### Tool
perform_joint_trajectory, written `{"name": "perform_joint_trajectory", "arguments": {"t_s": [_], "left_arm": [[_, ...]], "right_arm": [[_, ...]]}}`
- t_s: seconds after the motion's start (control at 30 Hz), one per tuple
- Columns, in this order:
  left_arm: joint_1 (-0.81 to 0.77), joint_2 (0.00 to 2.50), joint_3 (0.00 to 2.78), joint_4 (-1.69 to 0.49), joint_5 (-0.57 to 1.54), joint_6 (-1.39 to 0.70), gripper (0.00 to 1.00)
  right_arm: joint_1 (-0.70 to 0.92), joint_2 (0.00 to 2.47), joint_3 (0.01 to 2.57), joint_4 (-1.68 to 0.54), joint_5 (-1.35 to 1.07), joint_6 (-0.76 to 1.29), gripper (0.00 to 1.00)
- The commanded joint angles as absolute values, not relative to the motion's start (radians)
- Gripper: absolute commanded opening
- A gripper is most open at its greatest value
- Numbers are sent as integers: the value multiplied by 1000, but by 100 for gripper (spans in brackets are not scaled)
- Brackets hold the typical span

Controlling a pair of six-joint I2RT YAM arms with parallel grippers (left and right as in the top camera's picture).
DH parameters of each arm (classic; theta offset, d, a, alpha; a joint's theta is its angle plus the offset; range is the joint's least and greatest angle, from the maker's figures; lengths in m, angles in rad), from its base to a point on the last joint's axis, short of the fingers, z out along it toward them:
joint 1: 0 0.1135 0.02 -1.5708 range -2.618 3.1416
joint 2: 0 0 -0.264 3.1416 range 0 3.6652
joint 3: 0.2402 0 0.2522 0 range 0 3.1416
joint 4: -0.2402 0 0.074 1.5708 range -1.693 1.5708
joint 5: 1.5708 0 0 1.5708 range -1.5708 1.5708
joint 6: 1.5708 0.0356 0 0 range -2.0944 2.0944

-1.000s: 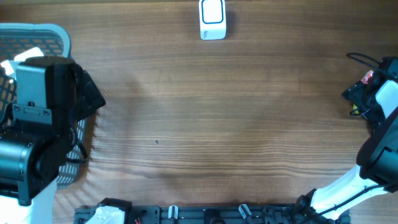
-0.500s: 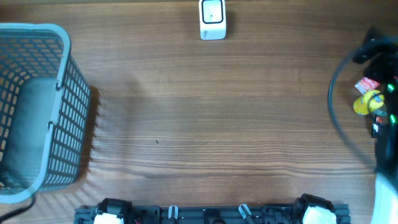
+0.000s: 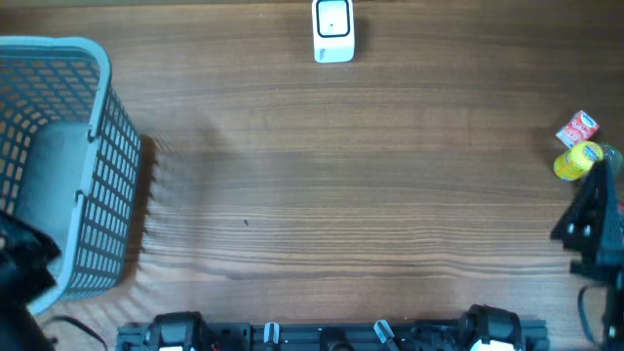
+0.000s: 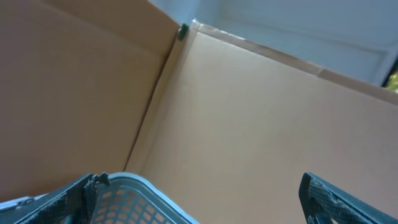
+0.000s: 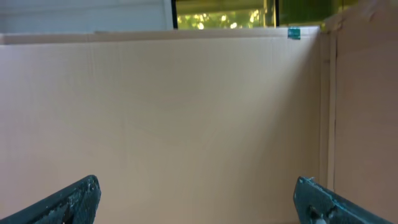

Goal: Scan the item barcode

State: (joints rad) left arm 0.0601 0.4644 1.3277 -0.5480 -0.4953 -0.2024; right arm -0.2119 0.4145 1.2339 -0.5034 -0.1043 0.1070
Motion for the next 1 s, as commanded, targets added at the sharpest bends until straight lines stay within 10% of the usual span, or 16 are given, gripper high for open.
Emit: {"name": "perform_joint_trajectory", "arguments": {"t_s": [0.0, 0.47, 0.67, 0.77, 0.97], "left_arm": [[139, 355, 1220, -549, -305, -187, 100], [178, 5, 1179, -616, -168, -187, 100], [159, 15, 1177, -140, -197, -190, 100], [158, 16, 1171, -333, -290, -194, 100], [160, 16, 728, 69, -50, -193, 100]], "right_arm": [[-208, 272, 1234, -518, -113, 104, 100], [-209, 5, 1236, -527, -165, 219, 100], [-209, 6, 1185, -466, -1, 212, 100], [-209, 6, 1076, -498, -35, 216, 100], [-209, 6, 479, 64, -279, 295, 100]]}}
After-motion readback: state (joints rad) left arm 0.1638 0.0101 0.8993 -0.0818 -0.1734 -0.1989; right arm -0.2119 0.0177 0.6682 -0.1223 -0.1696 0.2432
